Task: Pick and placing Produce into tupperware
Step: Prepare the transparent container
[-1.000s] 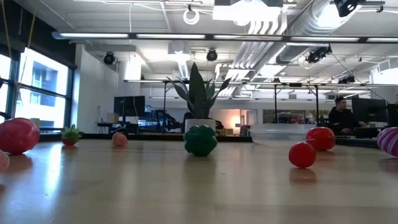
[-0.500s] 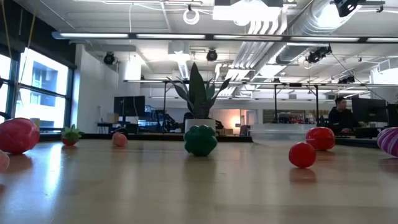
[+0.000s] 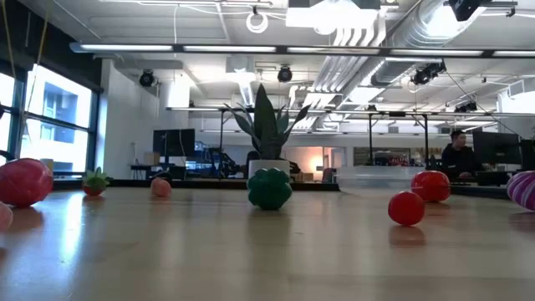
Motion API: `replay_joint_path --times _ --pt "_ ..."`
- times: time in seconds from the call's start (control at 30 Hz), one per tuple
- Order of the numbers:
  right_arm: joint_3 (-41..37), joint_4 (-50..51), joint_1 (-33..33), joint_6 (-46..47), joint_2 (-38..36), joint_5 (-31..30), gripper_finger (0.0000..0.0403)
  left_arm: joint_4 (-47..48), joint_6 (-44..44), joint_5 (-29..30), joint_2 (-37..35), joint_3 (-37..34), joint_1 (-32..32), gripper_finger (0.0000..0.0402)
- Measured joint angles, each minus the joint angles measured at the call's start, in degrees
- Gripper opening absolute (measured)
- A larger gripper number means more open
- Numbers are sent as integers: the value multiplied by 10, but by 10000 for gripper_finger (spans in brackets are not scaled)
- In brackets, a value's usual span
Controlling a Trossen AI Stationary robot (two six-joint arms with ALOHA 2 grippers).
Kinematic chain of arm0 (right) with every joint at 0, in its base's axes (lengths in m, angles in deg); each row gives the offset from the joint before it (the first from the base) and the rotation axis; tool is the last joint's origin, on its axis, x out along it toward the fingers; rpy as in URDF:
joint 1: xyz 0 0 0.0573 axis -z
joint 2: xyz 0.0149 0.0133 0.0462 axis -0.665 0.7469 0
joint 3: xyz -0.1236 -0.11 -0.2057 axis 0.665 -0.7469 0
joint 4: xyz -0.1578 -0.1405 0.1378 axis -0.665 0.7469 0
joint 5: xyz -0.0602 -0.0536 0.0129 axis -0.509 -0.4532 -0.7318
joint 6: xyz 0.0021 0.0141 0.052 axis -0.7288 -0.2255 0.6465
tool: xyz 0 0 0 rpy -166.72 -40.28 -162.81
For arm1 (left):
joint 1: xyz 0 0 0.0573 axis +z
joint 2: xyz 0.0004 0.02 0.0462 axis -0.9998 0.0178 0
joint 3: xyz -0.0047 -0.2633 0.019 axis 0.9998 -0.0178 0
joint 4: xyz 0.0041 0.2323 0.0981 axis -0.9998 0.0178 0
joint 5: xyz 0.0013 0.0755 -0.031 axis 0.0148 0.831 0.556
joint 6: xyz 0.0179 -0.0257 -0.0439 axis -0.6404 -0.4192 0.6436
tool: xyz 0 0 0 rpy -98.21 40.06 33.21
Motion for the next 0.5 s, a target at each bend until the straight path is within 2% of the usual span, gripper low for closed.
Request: replay_joint_path --times 0.13,0.3,0.4,0.5 --pt "0 -52 0 1 12 -10 0 -6 16 7 0 0 0 1" --pt "0 -140 4 -29 51 -64 0 -25 13 21 0 0 0 1" --pt "25 -120 29 -34 102 -120 0 -35 16 38 3 0 0 1" --pt "77 -57 75 -29 173 -149 0 -30 36 36 23 0 0 1"
